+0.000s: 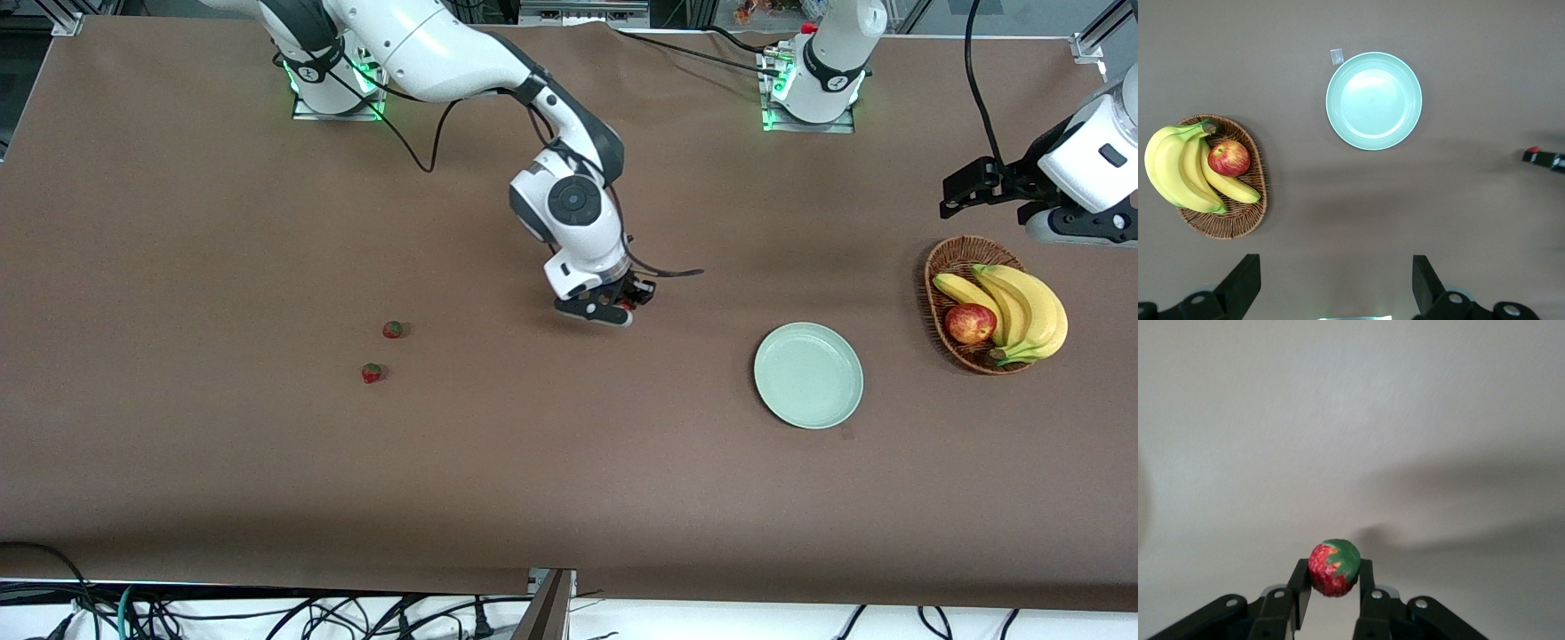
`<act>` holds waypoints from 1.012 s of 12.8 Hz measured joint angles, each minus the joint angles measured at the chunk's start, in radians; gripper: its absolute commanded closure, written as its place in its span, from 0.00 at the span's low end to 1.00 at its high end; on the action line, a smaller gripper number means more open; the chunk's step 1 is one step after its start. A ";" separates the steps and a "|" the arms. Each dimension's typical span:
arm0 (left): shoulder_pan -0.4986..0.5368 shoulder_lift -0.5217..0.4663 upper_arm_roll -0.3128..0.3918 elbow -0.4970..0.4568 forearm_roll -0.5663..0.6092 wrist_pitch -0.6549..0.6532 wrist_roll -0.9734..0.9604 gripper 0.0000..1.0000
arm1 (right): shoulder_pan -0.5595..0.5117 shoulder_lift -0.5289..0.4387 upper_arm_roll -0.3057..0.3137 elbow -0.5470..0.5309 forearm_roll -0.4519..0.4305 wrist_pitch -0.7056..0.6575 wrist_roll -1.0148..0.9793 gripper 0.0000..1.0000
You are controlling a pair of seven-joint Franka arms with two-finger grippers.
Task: Collect all strawberries into plate
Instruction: 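Carry the strawberry to mid-table and release it with the right gripper, then reach the left gripper to the strawberry while the right gripper returns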
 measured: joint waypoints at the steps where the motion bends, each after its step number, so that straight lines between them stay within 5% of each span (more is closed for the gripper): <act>1: 0.000 0.000 0.000 0.000 0.000 0.000 0.000 0.00 | 0.015 0.013 0.000 0.000 0.000 0.025 0.016 0.68; 4: 0.000 0.000 0.000 0.000 0.000 0.000 0.000 0.00 | 0.022 0.042 -0.006 0.003 0.000 0.051 0.024 0.33; 7: 0.000 0.000 0.000 0.000 0.000 0.000 0.000 0.00 | 0.020 0.042 -0.014 0.013 0.000 0.052 0.024 0.13; 10: 0.000 0.000 0.000 0.000 0.000 0.000 0.000 0.00 | 0.005 0.018 -0.023 0.043 0.000 0.014 0.023 0.11; 13: 0.000 0.002 -0.001 0.000 0.000 -0.006 0.001 0.00 | -0.087 -0.059 -0.033 0.053 0.000 -0.169 -0.079 0.10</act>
